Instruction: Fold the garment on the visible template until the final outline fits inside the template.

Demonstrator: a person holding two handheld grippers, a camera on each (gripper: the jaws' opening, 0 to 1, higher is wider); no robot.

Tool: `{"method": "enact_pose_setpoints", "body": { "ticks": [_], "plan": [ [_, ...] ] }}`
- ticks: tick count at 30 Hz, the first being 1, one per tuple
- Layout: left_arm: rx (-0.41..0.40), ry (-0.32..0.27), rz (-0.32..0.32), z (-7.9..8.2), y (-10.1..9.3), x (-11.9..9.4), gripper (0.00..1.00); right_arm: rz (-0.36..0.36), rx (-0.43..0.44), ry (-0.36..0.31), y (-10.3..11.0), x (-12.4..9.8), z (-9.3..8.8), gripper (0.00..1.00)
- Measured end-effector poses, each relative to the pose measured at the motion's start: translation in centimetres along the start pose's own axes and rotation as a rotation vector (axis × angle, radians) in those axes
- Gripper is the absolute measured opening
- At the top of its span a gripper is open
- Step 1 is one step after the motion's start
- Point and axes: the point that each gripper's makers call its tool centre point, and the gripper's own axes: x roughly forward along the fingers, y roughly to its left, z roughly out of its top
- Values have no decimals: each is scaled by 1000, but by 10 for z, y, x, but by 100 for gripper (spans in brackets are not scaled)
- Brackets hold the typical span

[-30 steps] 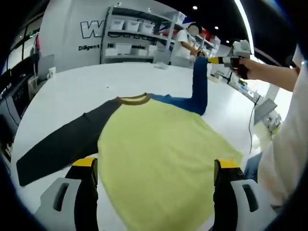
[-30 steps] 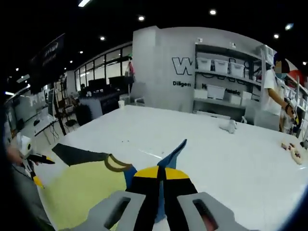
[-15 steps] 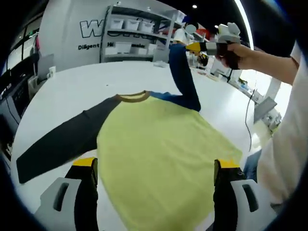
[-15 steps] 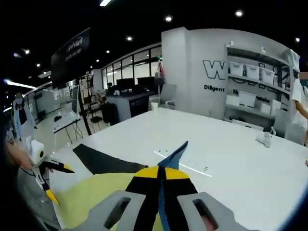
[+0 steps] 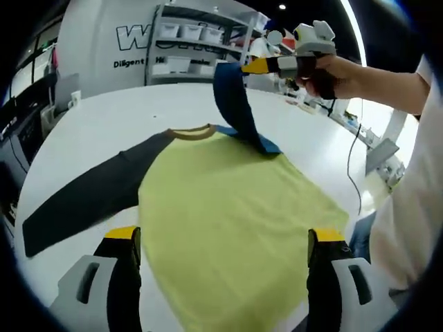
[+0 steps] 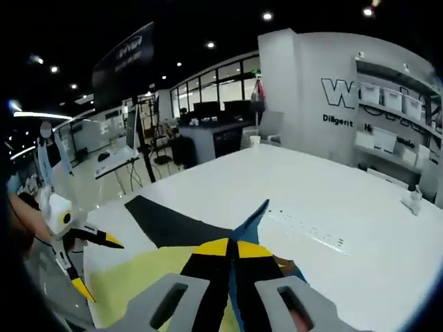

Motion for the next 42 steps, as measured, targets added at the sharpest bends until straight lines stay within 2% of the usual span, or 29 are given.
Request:
{"method": "enact_pose_setpoints", "body": {
  "ticks": [10, 15, 19, 26, 32, 35, 40, 42],
  "plan": [
    [2, 24, 2, -5, 2, -2, 98, 61, -58, 96, 43, 52, -34, 0],
    [10, 45, -2, -9, 1, -3, 98, 72, -85, 156, 55, 70, -56, 0],
    [6, 53, -2, -11, 1, -2, 97, 92, -99, 188, 66, 75, -68, 0],
    [-5, 54, 5, -11, 2, -2, 97, 134, -130, 208, 87, 86, -75, 0],
    [-12, 56, 12, -13, 5, -3, 97, 137, -138, 242, 85, 92, -87, 0],
    [-15, 63, 11, -16, 4, -3, 97, 162, -112, 252, 88, 93, -91, 0],
    [-20, 59, 11, -16, 4, -3, 97, 177, -114, 241, 95, 95, -90, 0],
    [-19, 60, 11, -16, 4, -3, 97, 210, -92, 227, 104, 94, -88, 0]
  ]
}}
